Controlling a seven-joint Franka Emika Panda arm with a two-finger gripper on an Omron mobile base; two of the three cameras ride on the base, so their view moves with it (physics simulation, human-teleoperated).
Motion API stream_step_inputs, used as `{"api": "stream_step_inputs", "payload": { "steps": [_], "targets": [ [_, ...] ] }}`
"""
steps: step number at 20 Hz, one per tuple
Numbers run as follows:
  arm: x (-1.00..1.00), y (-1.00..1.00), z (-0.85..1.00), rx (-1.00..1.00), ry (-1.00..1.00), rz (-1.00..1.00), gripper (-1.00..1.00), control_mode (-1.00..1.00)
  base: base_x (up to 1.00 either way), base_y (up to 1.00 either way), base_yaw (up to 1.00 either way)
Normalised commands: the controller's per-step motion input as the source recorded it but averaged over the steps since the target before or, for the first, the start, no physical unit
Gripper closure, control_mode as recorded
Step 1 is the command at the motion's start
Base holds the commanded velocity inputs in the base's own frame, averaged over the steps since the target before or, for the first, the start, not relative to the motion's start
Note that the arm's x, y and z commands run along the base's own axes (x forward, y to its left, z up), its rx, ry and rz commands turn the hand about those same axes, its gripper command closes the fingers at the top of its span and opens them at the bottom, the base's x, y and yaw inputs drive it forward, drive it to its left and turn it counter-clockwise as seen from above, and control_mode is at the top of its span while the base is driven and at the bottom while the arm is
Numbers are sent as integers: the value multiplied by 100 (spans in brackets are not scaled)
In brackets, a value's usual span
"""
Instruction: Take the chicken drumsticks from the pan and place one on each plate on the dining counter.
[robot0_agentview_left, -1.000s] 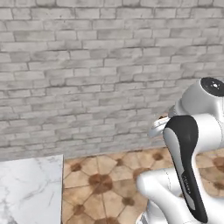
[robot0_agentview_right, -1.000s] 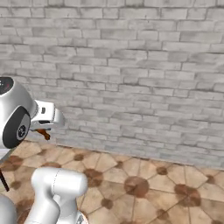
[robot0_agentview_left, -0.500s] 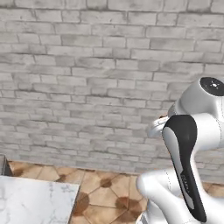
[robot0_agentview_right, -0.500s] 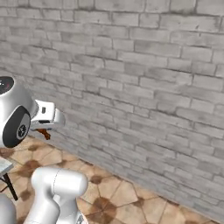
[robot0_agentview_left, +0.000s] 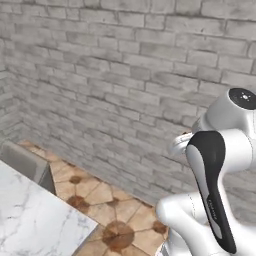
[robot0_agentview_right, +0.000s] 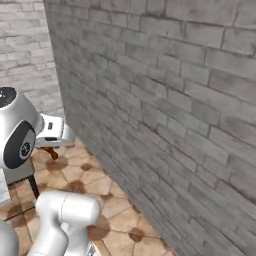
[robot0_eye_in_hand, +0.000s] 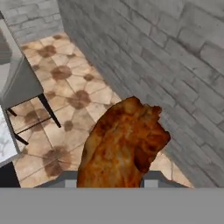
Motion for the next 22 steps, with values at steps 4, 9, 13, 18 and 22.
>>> {"api": "stream_step_inputs", "payload": {
  "steps": [4,9,13,18,22],
  "targets": [
    [0,0,0,0,0,0,100,100,78,-21,61],
    [0,0,0,0,0,0,100,100,79,-20,60],
    [0,0,0,0,0,0,100,100,78,-17,61],
    [0,0,0,0,0,0,100,100,79,-16,61],
    [0,0,0,0,0,0,100,100,79,-15,63]
  ]
}}
